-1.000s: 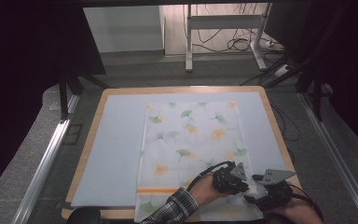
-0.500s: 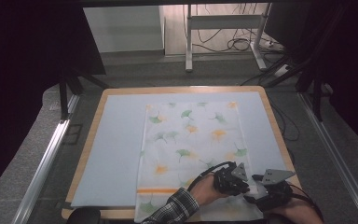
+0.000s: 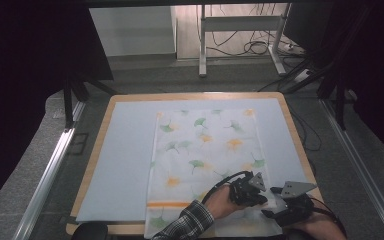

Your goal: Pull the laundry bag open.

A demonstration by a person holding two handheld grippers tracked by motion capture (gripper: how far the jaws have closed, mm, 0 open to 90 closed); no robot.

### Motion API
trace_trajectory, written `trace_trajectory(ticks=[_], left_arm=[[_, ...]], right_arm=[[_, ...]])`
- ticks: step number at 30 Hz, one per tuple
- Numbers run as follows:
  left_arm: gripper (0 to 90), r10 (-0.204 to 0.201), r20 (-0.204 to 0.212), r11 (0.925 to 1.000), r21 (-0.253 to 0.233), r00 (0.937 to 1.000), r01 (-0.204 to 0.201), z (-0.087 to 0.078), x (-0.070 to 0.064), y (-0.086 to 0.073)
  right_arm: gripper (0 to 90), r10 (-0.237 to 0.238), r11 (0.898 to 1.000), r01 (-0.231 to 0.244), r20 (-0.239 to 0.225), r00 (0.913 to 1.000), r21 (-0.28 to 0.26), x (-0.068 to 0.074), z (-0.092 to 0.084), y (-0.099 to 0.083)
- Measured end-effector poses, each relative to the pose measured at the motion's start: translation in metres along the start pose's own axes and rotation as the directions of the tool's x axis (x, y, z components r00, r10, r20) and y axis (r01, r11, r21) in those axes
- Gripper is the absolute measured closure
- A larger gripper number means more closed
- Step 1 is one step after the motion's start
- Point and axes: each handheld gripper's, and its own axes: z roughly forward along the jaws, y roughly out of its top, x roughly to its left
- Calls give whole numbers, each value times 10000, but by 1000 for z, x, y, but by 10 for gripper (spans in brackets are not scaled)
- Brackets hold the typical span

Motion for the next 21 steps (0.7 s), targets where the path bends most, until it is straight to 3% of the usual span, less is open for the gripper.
trace_trajectory(ticks=[6,8,15,21], left_arm=[[897,-153,307,9999,-13,9994,154,2,0,-1],[856,-244,514,9997,-79,9984,249,4,0,-2],[846,-210,418,9997,-131,9989,216,5,0,-1],[776,-620,633,9975,-294,9961,640,4,4,-2]], right_arm=[[159,-5,10000,5,-3,10000,-3,0,0,0],[159,-6,10000,6,-4,10000,0,0,0,0],[159,-6,10000,6,-5,10000,-8,0,0,0],[158,-53,10000,52,-31,10000,-51,0,0,-1]])
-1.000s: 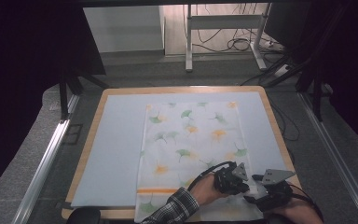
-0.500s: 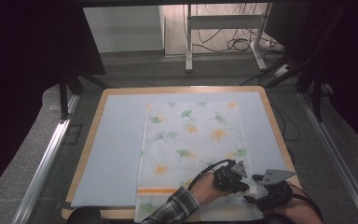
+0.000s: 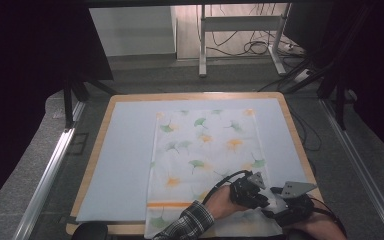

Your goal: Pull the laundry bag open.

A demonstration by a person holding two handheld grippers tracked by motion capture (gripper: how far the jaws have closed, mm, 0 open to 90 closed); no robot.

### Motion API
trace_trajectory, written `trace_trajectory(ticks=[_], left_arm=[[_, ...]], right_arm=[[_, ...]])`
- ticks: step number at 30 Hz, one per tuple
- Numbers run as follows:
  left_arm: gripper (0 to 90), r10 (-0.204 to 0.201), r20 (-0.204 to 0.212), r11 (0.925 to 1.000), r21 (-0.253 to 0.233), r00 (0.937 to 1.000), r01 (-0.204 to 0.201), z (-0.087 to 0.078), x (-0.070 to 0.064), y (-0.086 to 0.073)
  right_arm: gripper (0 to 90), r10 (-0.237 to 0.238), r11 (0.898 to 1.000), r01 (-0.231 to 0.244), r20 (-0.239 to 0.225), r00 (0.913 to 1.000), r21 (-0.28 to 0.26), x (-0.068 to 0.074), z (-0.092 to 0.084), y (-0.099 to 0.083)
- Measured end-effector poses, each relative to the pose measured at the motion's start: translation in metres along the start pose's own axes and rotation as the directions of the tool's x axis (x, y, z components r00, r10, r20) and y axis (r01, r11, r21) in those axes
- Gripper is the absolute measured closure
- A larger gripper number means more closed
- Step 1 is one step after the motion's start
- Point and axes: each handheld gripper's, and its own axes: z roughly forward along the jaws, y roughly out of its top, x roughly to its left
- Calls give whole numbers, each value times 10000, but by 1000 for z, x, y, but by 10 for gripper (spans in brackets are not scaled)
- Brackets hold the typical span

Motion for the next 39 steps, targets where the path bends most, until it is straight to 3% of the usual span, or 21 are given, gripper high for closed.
trace_trajectory(ticks=[2,14,18,24,31,35,39], left_arm=[[761,-192,52,9998,-42,9998,193,1,1,0],[644,-84,78,10000,24,9999,84,4,-5,3],[749,163,-395,9997,202,9991,-155,4,-6,4],[812,359,-647,9986,399,9973,-334,-2,-4,3],[826,433,-614,9983,414,9972,-408,-2,-4,1],[820,821,-894,9953,580,9926,-771,-1,-9,2],[838,716,-845,9964,506,9939,-675,-1,-8,1]], right_arm=[[156,-37,10000,37,-26,10000,-7,0,0,0],[116,-396,9991,402,-341,9986,161,1,-2,-1],[117,-388,9991,394,-349,9986,182,1,-2,-1],[119,-356,9992,363,-345,9988,192,1,-2,-1],[119,-343,9991,350,-331,9989,221,1,-2,0],[118,-350,9990,359,-337,9988,272,1,-2,0],[119,-370,9987,381,-319,9988,331,1,-2,1]])
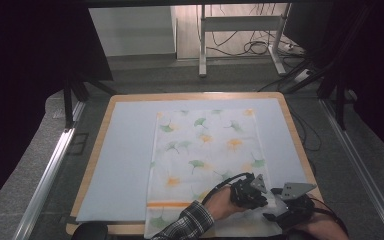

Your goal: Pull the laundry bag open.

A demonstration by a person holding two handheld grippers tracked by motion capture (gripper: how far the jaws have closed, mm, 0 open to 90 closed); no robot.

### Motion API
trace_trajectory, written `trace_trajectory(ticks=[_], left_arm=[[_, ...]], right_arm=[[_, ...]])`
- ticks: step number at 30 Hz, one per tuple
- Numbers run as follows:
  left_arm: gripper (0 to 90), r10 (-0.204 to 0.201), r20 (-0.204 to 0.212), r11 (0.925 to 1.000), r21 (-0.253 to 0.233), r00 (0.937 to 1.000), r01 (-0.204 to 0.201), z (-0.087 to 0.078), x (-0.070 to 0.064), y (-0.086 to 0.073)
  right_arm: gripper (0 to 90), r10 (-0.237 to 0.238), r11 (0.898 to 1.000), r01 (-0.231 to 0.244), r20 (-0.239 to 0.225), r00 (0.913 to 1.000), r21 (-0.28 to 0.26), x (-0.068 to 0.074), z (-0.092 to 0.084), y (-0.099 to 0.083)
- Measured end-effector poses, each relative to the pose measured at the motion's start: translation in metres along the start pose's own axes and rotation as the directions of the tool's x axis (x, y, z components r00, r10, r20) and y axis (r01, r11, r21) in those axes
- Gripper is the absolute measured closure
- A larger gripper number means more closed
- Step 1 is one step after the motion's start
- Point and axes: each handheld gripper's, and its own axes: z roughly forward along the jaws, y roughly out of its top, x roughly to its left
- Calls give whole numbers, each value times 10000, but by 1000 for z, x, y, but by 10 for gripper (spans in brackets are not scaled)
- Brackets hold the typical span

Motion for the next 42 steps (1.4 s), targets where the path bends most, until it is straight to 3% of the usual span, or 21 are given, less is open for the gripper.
trace_trajectory(ticks=[4,5,6,7,8,9,13,42], left_arm=[[861,-206,171,9998,-81,9996,207,-1,2,-1],[869,-283,333,9995,-152,9990,288,-2,5,-2],[898,-283,333,9995,-152,9990,288,-2,5,-2],[900,-486,392,9986,-183,9980,494,-3,5,-2],[900,-486,392,9986,-183,9980,494,-3,5,-2],[900,-526,413,9984,-188,9978,535,-3,5,-2],[900,-391,384,9992,-66,9985,394,-3,5,-1],[900,-471,310,9988,124,9984,468,-26,9,-18]], right_arm=[[139,-95,9999,96,133,9999,-79,1,0,3],[146,-11,9991,11,-20,10000,-423,1,0,6],[146,-11,9991,11,-20,10000,-423,1,0,6],[149,67,9988,-82,-306,9995,-490,1,1,8],[149,67,9988,-82,-306,9995,-490,1,1,8],[154,-266,9995,264,-189,9995,-147,2,5,6],[173,-220,9998,220,-161,9996,-18,2,5,7],[226,-39,9998,39,-19,10000,220,4,3,9]])
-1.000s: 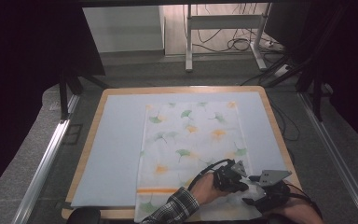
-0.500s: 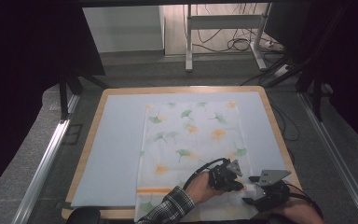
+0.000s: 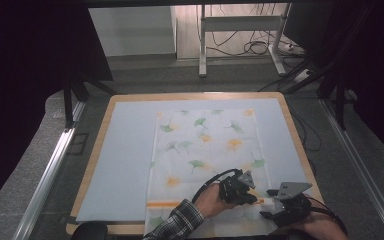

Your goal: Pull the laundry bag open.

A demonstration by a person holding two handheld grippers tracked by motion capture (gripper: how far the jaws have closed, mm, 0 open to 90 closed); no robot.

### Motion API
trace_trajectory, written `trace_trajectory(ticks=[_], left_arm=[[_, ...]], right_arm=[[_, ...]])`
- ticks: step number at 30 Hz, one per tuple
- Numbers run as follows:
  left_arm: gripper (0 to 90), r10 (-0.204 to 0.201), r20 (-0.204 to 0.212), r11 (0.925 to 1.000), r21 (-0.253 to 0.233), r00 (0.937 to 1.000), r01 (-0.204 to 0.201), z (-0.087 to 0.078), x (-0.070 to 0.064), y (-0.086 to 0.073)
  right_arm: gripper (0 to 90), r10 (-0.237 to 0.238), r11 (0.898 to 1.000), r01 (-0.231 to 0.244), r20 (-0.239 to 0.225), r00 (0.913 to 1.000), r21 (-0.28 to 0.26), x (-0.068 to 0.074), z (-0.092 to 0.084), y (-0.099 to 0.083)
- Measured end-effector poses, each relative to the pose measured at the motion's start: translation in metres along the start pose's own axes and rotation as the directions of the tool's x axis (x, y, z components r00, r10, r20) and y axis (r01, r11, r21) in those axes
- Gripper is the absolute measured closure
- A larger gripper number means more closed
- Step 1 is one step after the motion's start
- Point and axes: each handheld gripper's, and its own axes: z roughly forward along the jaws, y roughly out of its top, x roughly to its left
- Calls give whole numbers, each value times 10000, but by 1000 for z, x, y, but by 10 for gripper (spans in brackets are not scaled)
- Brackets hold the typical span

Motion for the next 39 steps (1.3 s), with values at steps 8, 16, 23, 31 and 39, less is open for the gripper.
trace_trajectory(ticks=[8,16,23,31,39], left_arm=[[900,-25,-17,10000,9,10000,25,-7,0,-7],[900,-129,-106,9998,133,9999,130,-16,-1,-15],[900,-155,-287,9995,265,9995,162,-28,-1,-27],[900,-372,-425,9989,268,9984,384,-39,-2,-41],[900,-576,-611,9978,291,9965,594,-54,-3,-58]], right_arm=[[228,20,10000,-20,12,10000,-4,0,0,0],[229,36,10000,-36,16,10000,-26,0,0,0],[229,66,10000,-66,19,10000,-45,1,0,-1],[230,88,9999,-88,33,10000,-64,1,0,-1],[230,108,9999,-107,40,9999,-93,1,0,-1]])
